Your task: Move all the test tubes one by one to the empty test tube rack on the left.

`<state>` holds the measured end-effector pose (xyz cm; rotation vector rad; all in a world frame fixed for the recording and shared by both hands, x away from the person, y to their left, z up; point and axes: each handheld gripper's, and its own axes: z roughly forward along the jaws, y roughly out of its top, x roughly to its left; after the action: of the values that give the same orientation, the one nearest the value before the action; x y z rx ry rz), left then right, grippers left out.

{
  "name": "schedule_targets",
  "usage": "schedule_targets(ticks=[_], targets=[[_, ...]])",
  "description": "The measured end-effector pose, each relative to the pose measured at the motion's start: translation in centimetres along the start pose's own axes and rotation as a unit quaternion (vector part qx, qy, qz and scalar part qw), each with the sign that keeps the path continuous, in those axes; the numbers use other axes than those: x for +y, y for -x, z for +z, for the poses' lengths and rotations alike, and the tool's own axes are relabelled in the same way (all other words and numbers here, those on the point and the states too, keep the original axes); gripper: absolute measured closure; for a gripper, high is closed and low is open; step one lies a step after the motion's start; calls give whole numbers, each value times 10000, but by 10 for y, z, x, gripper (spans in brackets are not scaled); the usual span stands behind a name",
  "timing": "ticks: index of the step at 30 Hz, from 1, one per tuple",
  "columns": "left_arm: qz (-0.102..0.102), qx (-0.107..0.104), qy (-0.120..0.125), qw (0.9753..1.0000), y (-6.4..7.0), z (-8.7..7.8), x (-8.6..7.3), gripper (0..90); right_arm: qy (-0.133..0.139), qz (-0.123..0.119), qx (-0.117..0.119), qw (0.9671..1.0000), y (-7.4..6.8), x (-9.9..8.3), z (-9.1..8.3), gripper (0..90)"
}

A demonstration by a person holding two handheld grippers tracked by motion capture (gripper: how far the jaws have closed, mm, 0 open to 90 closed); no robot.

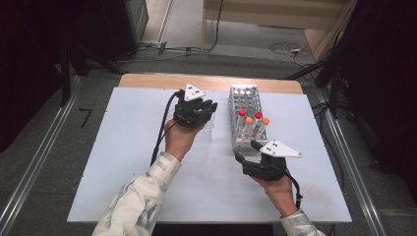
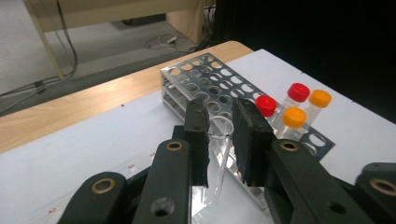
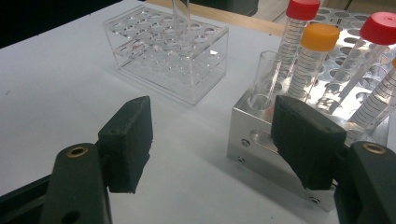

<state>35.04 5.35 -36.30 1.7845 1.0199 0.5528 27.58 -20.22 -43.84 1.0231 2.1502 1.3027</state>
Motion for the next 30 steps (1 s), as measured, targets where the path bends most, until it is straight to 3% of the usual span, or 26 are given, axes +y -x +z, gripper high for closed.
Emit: schedule_targets(ticks=[11, 15, 30], targets=[[232, 386, 56, 9990, 1, 12, -7, 768, 44, 59, -100, 9999, 5, 0, -2, 278], [266, 422, -11, 9988, 2, 15, -16, 769, 74, 59, -90, 9999, 5, 0, -3, 278], [118, 485, -432, 9978, -1, 38, -51, 764, 76, 84, -114, 9999, 6, 0, -3, 278]])
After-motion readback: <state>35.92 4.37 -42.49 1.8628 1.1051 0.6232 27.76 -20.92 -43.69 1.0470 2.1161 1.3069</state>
